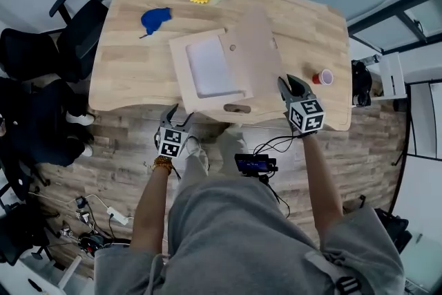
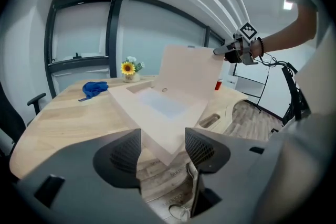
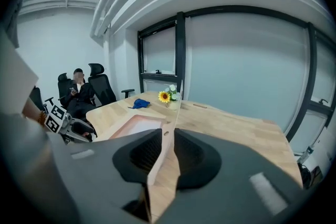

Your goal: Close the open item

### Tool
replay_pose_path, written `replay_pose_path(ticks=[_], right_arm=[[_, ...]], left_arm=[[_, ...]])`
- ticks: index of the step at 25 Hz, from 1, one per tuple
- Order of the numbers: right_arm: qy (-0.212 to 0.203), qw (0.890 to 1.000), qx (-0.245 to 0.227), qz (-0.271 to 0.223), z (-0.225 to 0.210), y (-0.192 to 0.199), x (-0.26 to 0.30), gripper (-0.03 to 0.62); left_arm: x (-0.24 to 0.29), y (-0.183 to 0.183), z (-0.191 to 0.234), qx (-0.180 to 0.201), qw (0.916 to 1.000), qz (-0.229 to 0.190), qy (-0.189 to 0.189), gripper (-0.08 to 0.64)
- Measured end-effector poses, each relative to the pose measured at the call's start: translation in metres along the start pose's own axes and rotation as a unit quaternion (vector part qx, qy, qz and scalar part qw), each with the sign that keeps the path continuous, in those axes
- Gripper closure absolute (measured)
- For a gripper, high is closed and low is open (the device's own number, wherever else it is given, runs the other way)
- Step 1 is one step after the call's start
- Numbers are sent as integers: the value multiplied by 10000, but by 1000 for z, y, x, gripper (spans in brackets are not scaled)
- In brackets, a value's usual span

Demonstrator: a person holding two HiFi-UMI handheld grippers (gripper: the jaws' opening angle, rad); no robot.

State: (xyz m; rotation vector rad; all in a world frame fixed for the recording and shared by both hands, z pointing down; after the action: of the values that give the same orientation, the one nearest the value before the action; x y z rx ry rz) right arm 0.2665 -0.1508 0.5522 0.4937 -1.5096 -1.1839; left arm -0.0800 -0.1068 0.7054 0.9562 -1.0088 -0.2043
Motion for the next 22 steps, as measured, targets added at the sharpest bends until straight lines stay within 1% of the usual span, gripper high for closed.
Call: replay_pose_path(ticks=[2, 5, 10, 13, 18, 22], right_arm=[[13, 9999, -104, 2, 4, -3, -2, 535], [-61, 9999, -147, -20, 14, -8, -2, 553], [-404, 9990, -121, -132, 38, -21, 2, 563], [-589, 9978, -281, -137, 54, -28, 5, 565], [-850, 9955, -399, -136, 78, -36, 9, 569], [-1048, 9928, -568, -74, 96, -36, 9, 569]], left_arm=[[5, 7, -3, 61, 9999, 119, 100, 311], [9, 14, -3, 51, 9995, 270, 160, 311], [18, 22, -1, 77, 9986, 482, 224, 311], [20, 26, 2, 25, 9981, 573, 203, 311], [22, 24, 5, 8, 9985, 493, 232, 311], [24, 27, 2, -7, 9979, 593, 274, 311]])
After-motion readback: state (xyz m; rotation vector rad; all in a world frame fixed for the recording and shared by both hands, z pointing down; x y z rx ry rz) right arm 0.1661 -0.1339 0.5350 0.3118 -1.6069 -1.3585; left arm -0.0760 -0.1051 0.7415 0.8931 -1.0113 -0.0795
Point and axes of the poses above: the fingertips, and each gripper's own axes: x forward along the fingers, z to its left, y out of its underside, the point moved 2 cm from there along -x, backward along the fingers, and after that the axes turned 9 degrees about -x, right-handed, at the moved point
